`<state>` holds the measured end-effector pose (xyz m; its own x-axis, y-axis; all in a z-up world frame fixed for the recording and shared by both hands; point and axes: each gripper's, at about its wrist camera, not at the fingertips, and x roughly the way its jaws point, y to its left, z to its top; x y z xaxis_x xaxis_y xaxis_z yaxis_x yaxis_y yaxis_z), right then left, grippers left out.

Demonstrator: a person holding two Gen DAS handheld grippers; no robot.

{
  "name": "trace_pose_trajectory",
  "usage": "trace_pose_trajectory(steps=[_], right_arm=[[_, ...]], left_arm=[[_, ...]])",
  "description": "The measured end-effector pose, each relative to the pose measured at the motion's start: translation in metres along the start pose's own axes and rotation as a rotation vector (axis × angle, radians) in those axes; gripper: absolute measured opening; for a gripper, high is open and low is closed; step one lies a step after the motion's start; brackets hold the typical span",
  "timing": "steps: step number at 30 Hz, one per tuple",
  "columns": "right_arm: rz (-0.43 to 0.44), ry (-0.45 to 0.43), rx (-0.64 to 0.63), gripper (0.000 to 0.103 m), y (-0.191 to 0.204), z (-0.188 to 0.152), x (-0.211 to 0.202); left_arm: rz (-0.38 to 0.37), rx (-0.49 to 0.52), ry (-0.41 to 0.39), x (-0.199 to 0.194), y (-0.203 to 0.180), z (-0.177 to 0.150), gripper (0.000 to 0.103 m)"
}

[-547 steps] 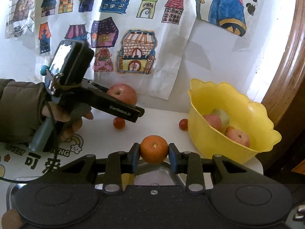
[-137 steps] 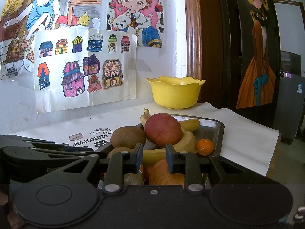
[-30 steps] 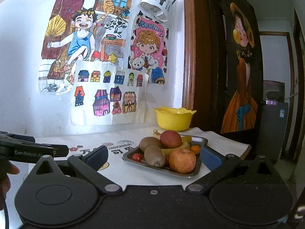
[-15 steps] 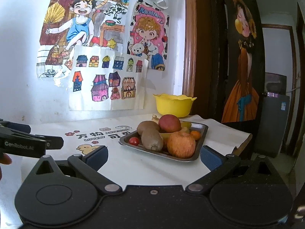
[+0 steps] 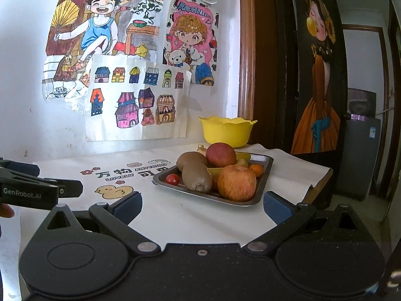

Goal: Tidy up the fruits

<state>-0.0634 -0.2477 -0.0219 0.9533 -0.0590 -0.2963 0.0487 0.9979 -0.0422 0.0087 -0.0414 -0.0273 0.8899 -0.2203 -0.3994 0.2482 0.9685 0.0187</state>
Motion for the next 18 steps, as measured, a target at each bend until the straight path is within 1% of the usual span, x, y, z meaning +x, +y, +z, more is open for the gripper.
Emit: trace_pose_trajectory(steps=[18], right_arm=[[0.004, -0.010, 0.002, 0.102, 0.0001, -0.0004, -0.0032]], left_arm=[[0.010, -0.004, -0.007, -0.0046, 0.0011, 0.0006, 0.103]])
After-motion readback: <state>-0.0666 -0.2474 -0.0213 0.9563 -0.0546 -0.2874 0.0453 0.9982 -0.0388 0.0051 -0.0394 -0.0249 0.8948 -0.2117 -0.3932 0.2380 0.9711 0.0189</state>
